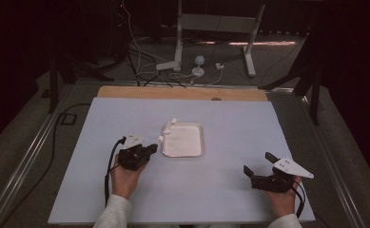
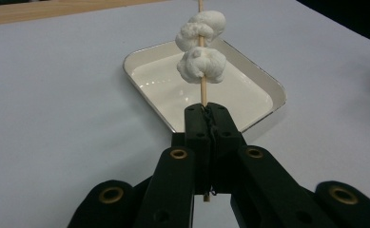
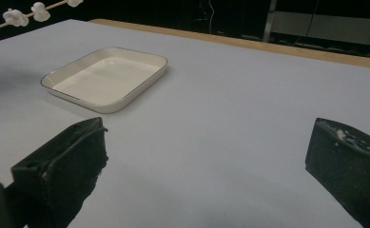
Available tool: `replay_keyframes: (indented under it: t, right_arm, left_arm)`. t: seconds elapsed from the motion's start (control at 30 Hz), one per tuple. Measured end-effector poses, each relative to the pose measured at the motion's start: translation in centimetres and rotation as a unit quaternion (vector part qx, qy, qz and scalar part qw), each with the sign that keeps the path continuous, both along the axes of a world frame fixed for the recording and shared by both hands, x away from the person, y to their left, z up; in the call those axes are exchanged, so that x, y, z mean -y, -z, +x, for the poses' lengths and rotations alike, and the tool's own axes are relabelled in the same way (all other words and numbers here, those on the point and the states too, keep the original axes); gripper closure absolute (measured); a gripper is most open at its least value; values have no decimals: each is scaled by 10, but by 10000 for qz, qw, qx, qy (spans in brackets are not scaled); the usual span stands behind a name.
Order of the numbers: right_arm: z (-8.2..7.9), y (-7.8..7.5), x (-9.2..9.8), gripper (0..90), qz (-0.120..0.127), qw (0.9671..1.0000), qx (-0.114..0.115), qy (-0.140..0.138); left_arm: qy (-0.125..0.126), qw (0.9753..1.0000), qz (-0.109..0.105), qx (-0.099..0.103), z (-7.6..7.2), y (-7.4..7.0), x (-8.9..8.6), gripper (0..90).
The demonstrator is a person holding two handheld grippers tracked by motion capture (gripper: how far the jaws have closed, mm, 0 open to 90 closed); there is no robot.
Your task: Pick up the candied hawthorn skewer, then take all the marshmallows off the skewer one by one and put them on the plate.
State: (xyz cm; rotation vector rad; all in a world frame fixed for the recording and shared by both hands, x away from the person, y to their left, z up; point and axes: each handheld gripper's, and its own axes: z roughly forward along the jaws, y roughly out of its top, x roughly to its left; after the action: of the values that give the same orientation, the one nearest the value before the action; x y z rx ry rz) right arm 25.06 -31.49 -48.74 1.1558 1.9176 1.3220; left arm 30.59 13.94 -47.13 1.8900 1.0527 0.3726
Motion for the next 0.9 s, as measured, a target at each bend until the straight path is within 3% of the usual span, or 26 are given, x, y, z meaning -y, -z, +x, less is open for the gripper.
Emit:
replay_keyframes:
  t: [0.27, 0.57, 0.8, 0.9]
  right_arm:
    - [0, -1, -3, 0, 59, 10000, -16, -49]
    - [2, -8, -7, 0, 317, 9992, -167, -152]
    - [10, -34, -21, 0, 541, 9971, -156, -508]
    - [20, -40, -36, 0, 695, 9938, -201, -840]
  left_arm:
    - [190, 9995, -125, 201, -12, 0, -1, 897]
    - [414, 9985, -137, 320, -17, 0, 4, 897]
    - [633, 9965, -186, 506, -22, 0, 13, 897]
    - [689, 9960, -100, 561, -25, 0, 18, 897]
